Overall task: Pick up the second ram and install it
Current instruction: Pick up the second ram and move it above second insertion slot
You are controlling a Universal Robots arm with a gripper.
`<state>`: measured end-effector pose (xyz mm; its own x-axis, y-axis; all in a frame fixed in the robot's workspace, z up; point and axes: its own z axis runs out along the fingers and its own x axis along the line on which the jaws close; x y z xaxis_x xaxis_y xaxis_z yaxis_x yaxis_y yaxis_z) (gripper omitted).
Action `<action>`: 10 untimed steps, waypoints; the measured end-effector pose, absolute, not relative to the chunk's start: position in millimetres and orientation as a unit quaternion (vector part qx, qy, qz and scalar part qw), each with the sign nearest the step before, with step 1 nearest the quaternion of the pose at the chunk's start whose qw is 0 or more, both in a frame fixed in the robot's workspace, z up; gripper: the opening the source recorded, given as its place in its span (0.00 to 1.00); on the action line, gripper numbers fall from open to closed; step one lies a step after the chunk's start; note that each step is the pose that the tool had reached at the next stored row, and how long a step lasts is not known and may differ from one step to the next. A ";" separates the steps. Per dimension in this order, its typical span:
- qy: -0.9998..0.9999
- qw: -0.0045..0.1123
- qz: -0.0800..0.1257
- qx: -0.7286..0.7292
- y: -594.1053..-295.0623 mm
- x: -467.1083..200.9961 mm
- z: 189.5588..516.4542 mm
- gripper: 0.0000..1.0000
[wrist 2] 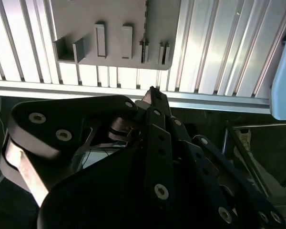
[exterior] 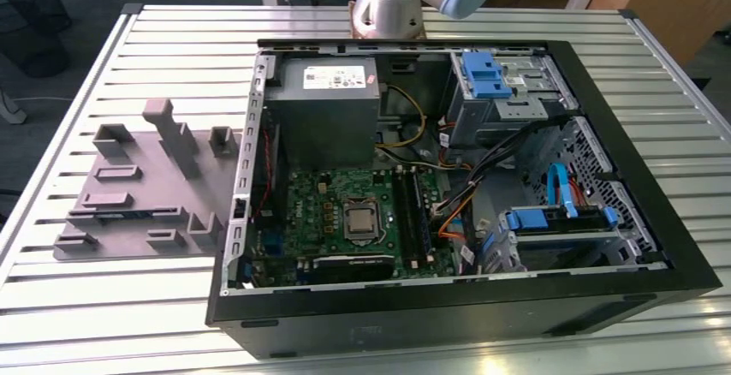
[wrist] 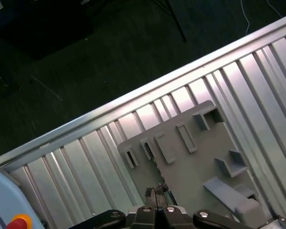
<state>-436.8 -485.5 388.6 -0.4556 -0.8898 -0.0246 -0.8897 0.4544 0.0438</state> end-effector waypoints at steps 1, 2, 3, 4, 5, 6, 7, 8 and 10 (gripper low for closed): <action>-0.851 0.001 -0.025 0.525 -485.5 -436.8 388.6 0.11; -0.849 0.001 -0.025 0.528 -485.5 -436.8 388.4 0.11; -0.847 0.001 -0.025 0.531 -485.5 -436.8 388.3 0.11; -0.845 0.001 -0.025 0.534 -485.5 -436.8 388.2 0.11; -0.843 0.001 -0.025 0.538 -485.5 -436.8 388.0 0.11; -0.841 0.001 -0.025 0.541 -485.5 -436.8 387.9 0.11; -0.839 0.002 -0.025 0.544 -485.5 -436.8 387.7 0.11; -0.837 0.002 -0.025 0.547 -485.5 -436.8 387.5 0.11; -0.833 0.002 -0.025 0.553 -485.4 -436.8 387.2 0.11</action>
<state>-436.8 -485.4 387.2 -0.3884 -0.9212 -0.0246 -0.9210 0.3871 0.0438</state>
